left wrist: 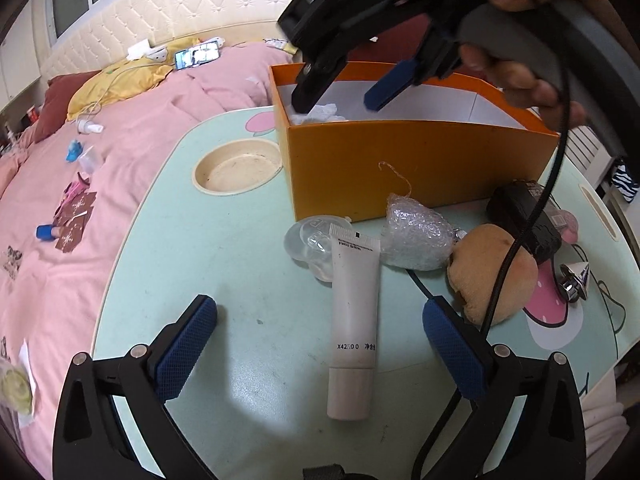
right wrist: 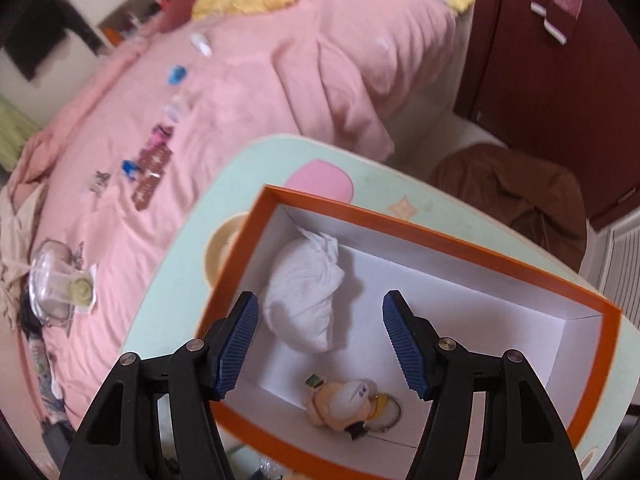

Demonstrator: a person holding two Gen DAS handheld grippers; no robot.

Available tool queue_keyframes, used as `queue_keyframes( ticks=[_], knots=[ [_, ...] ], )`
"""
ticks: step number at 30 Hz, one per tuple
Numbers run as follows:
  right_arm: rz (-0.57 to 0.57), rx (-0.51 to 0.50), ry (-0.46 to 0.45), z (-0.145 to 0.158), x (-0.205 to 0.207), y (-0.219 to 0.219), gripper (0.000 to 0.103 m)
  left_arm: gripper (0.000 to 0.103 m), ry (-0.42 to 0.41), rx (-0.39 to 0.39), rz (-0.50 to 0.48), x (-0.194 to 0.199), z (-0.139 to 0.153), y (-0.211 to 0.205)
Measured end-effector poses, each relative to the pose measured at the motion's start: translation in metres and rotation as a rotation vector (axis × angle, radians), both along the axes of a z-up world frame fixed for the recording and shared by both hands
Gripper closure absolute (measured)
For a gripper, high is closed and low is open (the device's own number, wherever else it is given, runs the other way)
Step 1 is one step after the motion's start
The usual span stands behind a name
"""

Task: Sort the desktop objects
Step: 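Reach the right gripper into the box and grasp the white cloth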

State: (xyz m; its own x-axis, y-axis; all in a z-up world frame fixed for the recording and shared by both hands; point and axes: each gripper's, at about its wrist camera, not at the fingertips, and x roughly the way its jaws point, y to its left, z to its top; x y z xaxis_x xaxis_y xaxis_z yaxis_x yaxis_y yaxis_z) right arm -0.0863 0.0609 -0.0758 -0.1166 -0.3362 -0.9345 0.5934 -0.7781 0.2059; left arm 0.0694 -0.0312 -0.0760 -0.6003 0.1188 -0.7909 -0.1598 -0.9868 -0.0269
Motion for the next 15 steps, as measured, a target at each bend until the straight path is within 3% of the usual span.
queue_keyframes(
  ticks=[4, 5, 6, 7, 9, 15],
  knots=[
    [0.061, 0.057, -0.019, -0.019, -0.003, -0.014, 0.039, 0.000, 0.000, 0.001, -0.002, 0.000, 0.000, 0.000],
    [0.085, 0.091, 0.000, -0.025, -0.001, -0.018, 0.050, 0.000, -0.002, 0.002, -0.004, -0.001, -0.001, 0.000],
    [0.108, 0.123, 0.020, -0.030, 0.002, -0.021, 0.072, 0.000, -0.001, 0.002, -0.005, -0.001, 0.000, 0.000],
    [0.122, 0.135, 0.052, -0.028, 0.005, -0.022, 0.080, 0.000, -0.001, 0.002, -0.006, -0.001, -0.001, 0.000],
    [0.149, 0.155, 0.114, -0.024, 0.012, -0.023, 0.080, 0.000, 0.000, 0.002, -0.006, 0.000, -0.001, 0.000],
    [0.154, 0.078, 0.241, 0.006, 0.028, -0.007, 0.080, 0.000, 0.001, 0.005, 0.001, -0.001, 0.000, 0.002]
  ],
)
